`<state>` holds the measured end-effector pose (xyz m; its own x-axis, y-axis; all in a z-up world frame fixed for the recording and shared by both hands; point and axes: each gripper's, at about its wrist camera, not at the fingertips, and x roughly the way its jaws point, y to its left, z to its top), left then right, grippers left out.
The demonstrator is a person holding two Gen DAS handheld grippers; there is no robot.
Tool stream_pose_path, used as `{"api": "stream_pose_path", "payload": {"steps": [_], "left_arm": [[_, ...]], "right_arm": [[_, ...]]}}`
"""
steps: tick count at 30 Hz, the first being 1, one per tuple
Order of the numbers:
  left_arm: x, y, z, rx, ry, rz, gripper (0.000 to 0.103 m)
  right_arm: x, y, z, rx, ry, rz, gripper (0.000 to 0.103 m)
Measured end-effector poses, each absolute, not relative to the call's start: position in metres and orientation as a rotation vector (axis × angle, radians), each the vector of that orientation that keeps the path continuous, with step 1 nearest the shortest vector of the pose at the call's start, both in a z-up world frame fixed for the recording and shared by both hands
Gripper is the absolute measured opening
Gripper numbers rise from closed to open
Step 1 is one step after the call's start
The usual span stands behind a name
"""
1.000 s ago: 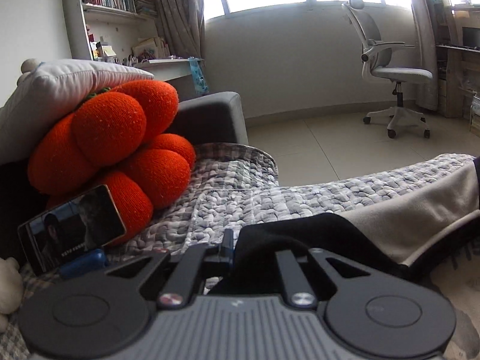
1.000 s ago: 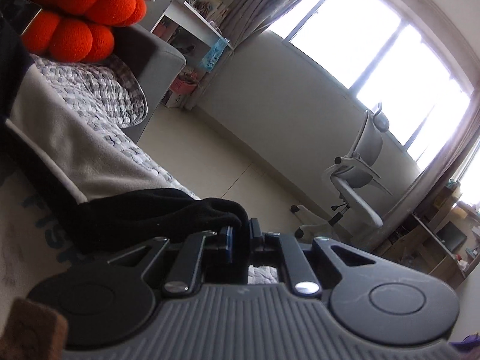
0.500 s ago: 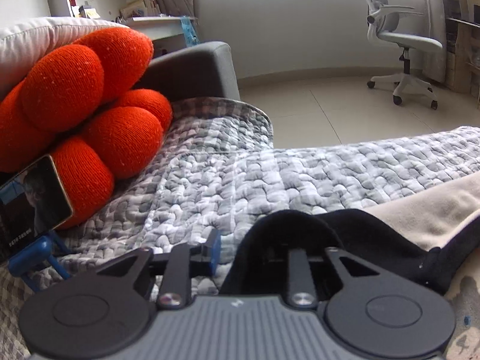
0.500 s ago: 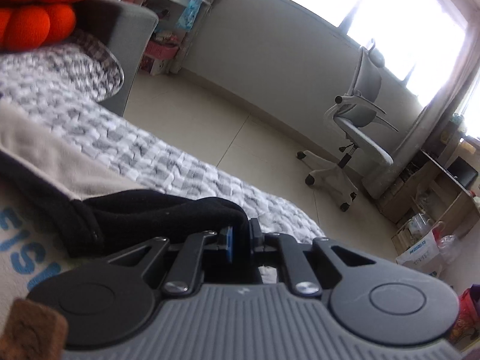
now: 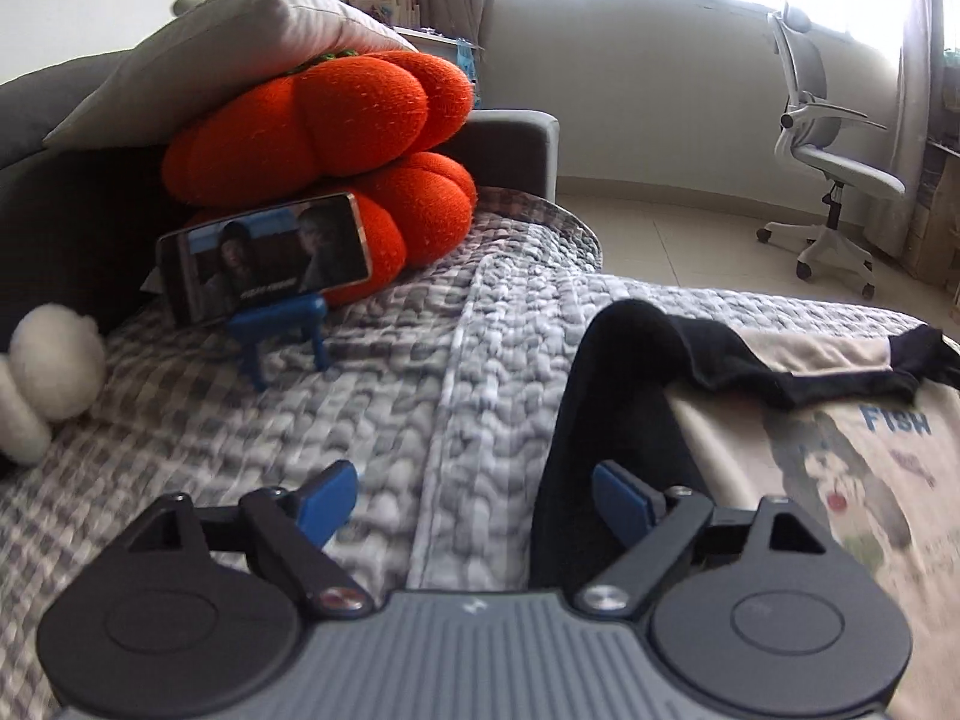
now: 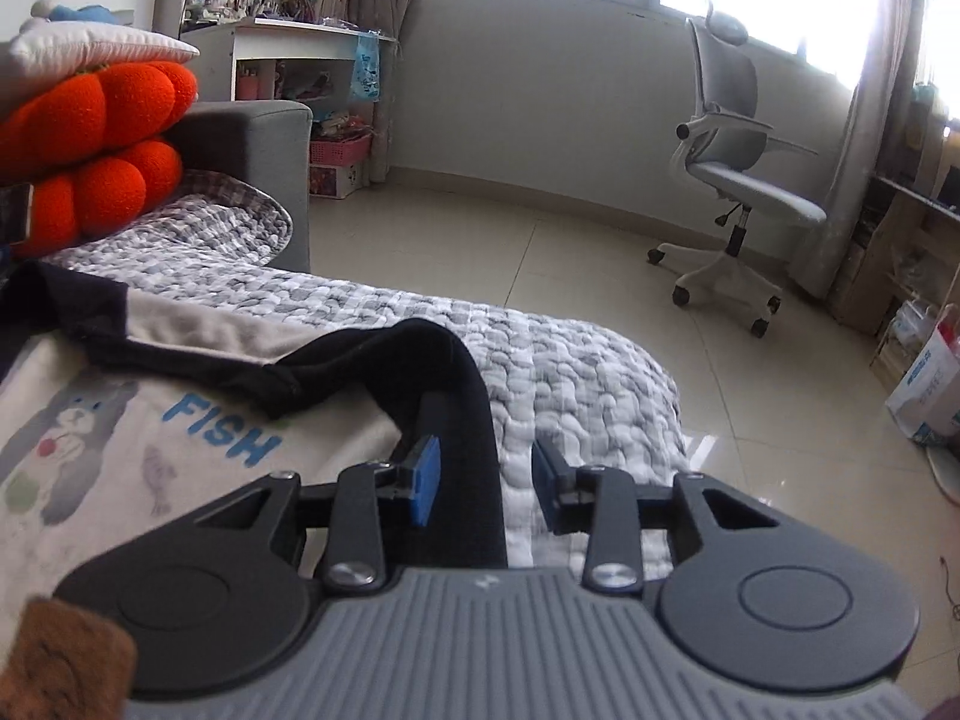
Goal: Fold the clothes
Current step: 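Lower the sweatshirt onto the bed with both grippers, front print up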
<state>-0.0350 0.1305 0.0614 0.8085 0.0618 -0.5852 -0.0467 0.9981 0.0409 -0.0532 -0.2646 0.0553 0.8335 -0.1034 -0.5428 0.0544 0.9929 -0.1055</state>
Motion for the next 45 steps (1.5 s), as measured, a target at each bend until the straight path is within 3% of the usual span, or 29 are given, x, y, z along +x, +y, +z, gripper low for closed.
{"api": "stream_pose_path", "payload": {"steps": [11, 19, 26, 32, 35, 45], "left_arm": [[-0.148, 0.188, 0.037, -0.028, 0.688, 0.175, 0.09], [-0.189, 0.252, 0.054, -0.206, 0.652, 0.246, 0.088], [-0.188, 0.215, 0.044, -0.089, 0.671, 0.118, 0.087], [-0.171, 0.174, 0.042, -0.093, 0.648, 0.02, 0.085], [-0.17, 0.155, 0.043, -0.091, 0.631, -0.018, 0.074], [-0.149, 0.11, 0.04, -0.087, 0.657, -0.132, 0.074]], "right_arm": [[-0.195, -0.284, 0.033, -0.038, 0.637, -0.036, 0.038], [-0.203, -0.285, 0.028, -0.022, 0.639, -0.039, 0.038], [-0.191, -0.269, 0.02, -0.026, 0.65, -0.001, 0.038], [-0.187, -0.269, 0.016, -0.027, 0.663, -0.034, 0.016], [-0.19, -0.267, 0.018, -0.059, 0.653, -0.045, 0.012], [-0.188, -0.276, 0.025, -0.081, 0.595, -0.137, 0.007]]}}
